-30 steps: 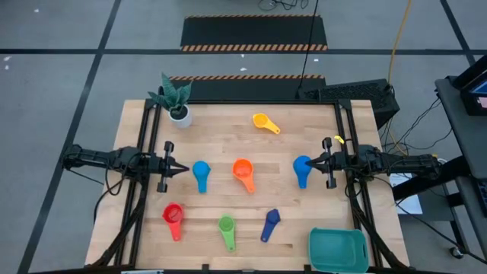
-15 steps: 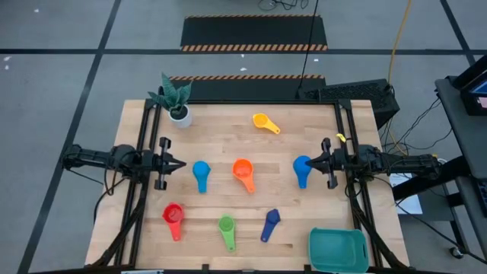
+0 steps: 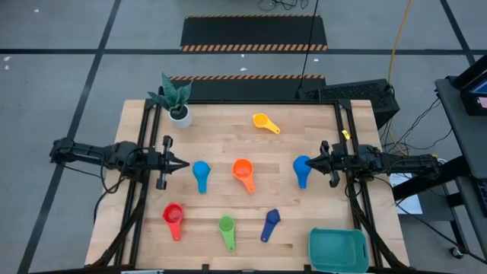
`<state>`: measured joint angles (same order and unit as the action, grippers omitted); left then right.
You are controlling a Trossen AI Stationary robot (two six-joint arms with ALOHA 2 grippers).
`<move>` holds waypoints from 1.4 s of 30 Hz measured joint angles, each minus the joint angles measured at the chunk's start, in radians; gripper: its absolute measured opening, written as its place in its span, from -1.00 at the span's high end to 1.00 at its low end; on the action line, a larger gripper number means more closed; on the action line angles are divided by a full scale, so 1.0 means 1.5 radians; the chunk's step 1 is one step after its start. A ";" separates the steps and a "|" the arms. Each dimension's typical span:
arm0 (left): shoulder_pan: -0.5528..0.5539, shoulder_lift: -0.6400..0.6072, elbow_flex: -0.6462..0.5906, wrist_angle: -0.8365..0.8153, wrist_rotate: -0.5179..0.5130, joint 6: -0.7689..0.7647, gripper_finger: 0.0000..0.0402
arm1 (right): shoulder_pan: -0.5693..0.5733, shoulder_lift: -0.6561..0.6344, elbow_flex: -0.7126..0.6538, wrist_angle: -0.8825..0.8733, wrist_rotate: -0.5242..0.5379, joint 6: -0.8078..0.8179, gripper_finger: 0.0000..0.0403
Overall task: Nest measuring cups in basket
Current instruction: Stack the blue measuring cup on top of the orange measuring cup
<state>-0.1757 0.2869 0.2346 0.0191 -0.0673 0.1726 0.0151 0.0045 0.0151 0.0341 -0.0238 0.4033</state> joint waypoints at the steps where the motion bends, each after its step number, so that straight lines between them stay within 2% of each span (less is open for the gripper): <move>1: -0.006 0.020 0.016 -0.017 0.000 -0.002 0.90 | 0.000 0.001 0.000 0.000 0.002 0.010 1.00; 7: -0.043 0.130 0.110 -0.104 0.000 -0.014 0.90 | 0.003 0.031 0.000 0.004 0.048 0.074 1.00; 13: -0.076 0.218 0.147 -0.116 -0.005 -0.017 0.90 | 0.055 0.105 0.000 0.036 0.093 0.113 1.00; 22: -0.090 0.294 0.156 -0.115 -0.049 -0.016 0.90 | 0.184 0.271 0.031 0.116 0.192 0.121 1.00; 26: -0.090 0.309 0.156 -0.114 -0.063 -0.012 0.90 | 0.240 0.359 0.088 0.120 0.269 0.096 1.00; 30: -0.089 0.315 0.156 -0.111 -0.074 -0.011 0.90 | 0.286 0.451 0.151 0.115 0.312 0.063 1.00; 35: -0.089 0.316 0.156 -0.088 -0.079 -0.011 0.90 | 0.330 0.551 0.251 0.037 0.316 0.032 1.00; 42: -0.089 0.316 0.156 -0.080 -0.079 0.001 0.90 | 0.367 0.663 0.402 -0.244 0.329 0.115 1.00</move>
<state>-0.3092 0.7612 0.4690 -0.1010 -0.1860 0.1736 0.5659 0.9996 0.6178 -0.3318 0.4698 0.5765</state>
